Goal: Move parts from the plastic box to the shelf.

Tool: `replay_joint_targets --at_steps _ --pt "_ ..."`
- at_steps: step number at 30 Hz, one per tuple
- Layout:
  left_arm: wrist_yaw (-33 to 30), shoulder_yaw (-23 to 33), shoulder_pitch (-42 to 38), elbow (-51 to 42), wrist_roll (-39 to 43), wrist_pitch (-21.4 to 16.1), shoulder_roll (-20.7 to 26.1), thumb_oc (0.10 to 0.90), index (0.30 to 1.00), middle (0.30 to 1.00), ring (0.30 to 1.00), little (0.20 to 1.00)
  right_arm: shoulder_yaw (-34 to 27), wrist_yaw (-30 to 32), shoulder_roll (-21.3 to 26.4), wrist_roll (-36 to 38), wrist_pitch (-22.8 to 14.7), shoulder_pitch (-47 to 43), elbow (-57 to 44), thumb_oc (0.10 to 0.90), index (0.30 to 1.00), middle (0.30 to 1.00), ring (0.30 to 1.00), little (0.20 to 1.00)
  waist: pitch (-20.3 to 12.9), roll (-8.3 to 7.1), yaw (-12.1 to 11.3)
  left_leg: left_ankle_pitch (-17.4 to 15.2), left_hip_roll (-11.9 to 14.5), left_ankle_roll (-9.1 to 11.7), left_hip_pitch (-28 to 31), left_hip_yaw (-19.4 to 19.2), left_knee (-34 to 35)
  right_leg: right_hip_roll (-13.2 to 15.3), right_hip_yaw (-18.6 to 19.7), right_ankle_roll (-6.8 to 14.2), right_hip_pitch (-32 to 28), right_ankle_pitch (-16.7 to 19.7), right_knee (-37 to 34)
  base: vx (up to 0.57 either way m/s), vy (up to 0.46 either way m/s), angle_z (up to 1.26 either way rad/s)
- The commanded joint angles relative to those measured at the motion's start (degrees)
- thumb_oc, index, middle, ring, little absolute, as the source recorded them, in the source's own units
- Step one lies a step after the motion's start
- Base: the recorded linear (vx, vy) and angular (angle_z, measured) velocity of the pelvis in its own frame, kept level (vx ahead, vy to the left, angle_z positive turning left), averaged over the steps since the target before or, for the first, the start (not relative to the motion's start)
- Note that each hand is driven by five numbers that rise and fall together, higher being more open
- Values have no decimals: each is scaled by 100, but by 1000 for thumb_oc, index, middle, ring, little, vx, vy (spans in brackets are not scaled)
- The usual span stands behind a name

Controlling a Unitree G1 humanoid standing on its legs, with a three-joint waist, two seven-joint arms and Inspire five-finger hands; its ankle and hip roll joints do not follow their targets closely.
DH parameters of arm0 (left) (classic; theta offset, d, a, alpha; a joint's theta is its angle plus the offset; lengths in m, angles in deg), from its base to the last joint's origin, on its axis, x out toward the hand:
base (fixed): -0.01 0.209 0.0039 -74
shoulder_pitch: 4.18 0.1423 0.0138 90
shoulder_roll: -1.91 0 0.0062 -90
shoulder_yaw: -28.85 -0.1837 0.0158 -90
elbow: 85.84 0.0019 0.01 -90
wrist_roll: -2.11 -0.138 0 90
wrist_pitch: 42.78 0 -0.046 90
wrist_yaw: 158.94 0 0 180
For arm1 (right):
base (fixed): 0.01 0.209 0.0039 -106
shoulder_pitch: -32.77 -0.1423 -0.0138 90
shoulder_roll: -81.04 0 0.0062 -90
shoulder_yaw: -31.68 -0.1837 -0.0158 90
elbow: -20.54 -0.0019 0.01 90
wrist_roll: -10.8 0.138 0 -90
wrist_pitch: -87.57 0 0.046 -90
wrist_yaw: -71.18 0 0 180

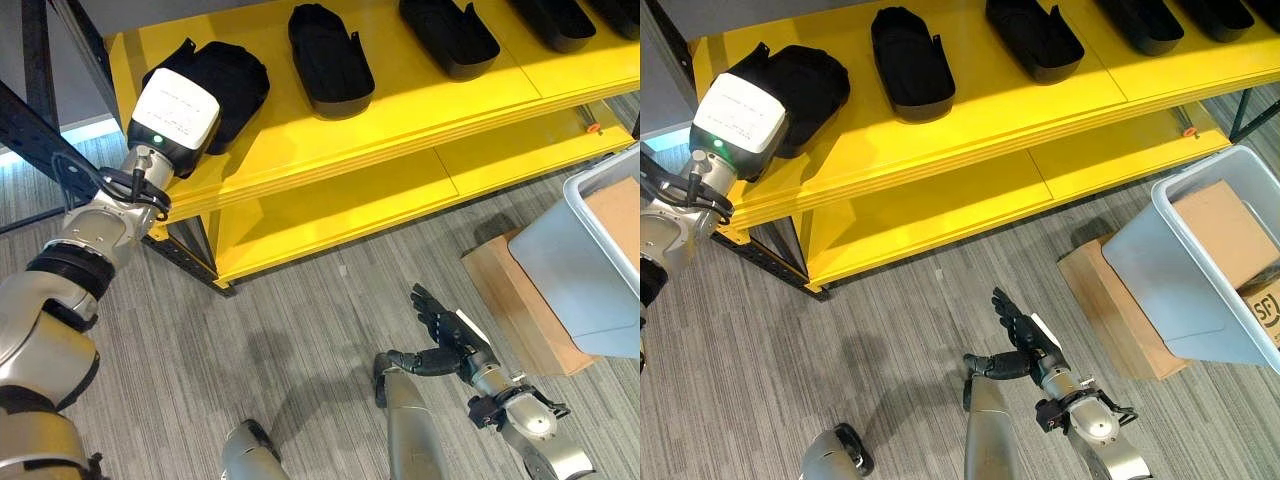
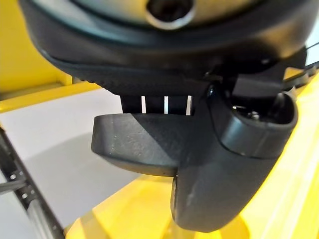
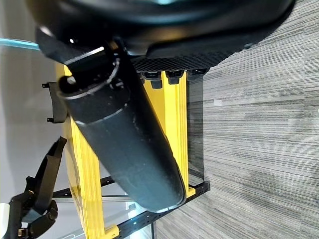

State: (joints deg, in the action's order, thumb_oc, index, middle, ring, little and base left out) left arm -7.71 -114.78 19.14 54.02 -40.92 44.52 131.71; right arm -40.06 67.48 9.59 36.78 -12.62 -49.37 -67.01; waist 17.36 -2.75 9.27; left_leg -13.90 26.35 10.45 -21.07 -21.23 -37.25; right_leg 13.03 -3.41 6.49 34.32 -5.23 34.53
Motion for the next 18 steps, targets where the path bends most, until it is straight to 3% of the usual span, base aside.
replay_joint_targets --at_steps 1,6,18 --pt "-331 719 -545 175 280 327 194 400 300 300 300 300 -397 -33 275 115 -584 131 -456 900 1000 1000 1000 1000 -604 105 30 996 362 216 -358 568 21 326 190 477 -1007 -390 -335 -6 10 -8" --pt "-305 875 -478 396 531 294 82 400 300 300 300 300 -429 -29 280 102 -575 179 -477 900 1000 1000 1000 1000 -623 87 49 996 371 219 -340 551 27 326 211 483 -1015 -370 -350 0 2 -1" --pt "-274 1705 -481 1165 2079 249 -531 400 300 300 300 300 -421 24 227 95 -484 276 -571 900 1000 1000 1000 1000 -622 5 155 1008 422 234 -335 471 -7 261 307 484 -939 -288 -394 1 1 -3"
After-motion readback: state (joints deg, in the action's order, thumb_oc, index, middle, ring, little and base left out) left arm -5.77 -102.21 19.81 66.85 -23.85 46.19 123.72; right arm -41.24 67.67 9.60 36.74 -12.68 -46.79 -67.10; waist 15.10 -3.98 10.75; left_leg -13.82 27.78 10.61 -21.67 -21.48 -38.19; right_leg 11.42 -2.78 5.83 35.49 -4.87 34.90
